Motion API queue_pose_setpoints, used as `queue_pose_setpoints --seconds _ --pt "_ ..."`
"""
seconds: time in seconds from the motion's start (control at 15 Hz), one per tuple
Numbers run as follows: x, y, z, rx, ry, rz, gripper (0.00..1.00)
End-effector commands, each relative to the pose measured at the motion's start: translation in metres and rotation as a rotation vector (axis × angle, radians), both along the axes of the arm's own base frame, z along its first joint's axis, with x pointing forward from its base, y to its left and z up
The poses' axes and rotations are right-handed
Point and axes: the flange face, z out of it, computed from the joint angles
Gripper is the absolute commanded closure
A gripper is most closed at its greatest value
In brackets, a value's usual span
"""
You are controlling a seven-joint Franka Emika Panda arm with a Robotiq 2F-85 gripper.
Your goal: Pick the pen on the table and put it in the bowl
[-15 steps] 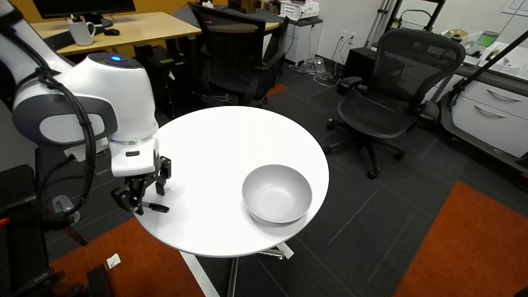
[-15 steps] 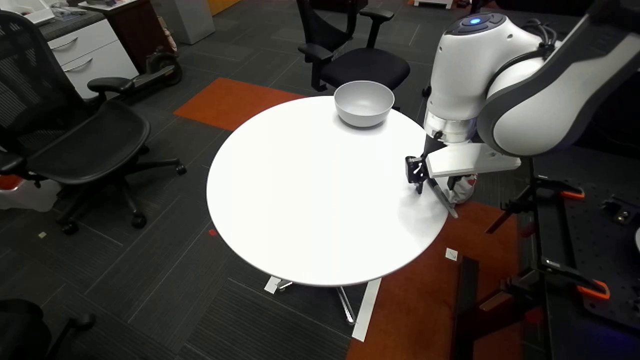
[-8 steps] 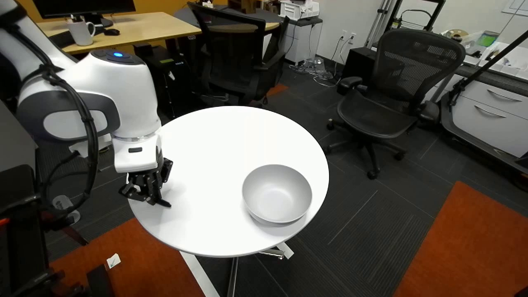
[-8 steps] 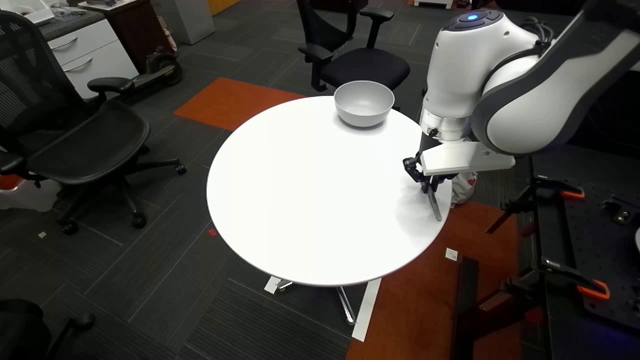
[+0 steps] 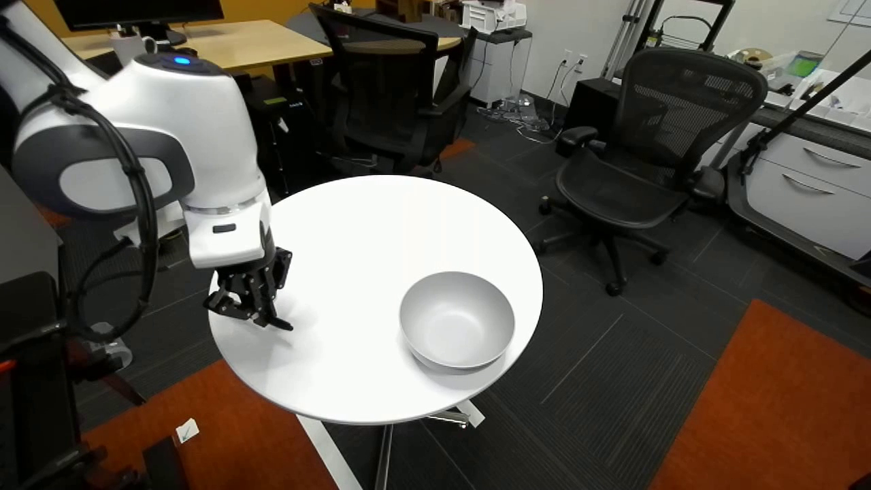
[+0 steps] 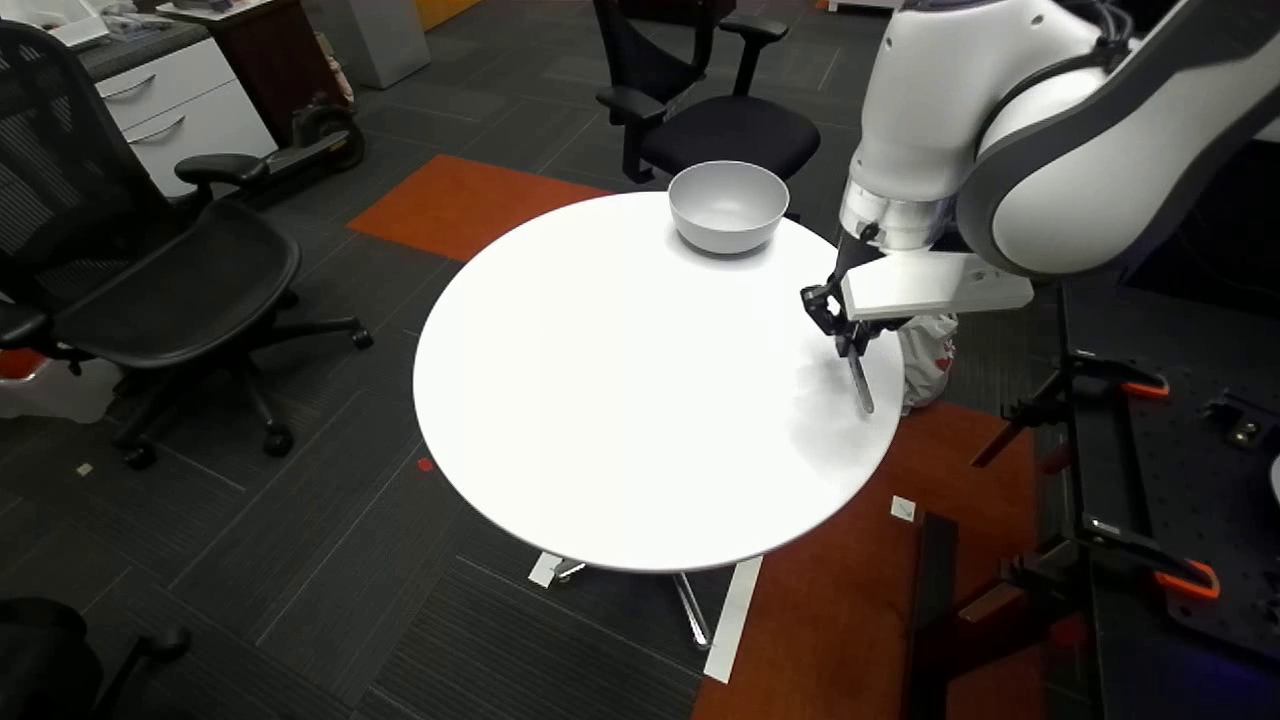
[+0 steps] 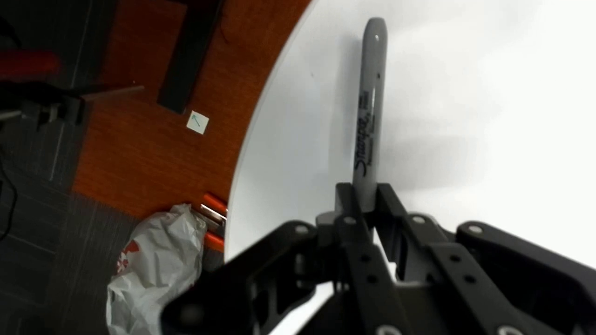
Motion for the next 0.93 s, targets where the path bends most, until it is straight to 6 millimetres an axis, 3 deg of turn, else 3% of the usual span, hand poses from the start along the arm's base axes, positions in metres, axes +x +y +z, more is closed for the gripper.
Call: queue_pose_setpoints --seconds 0.0,0.47,0.87 --pt "-0.001 -0.007 0.063 -0.039 -0.11 0.007 0.96" --pt "0.039 -0.039 0.164 -0.121 -0.19 0.055 0.96" --pt "0.092 -0.075 0.216 -0.118 -0.158 0.091 0.96"
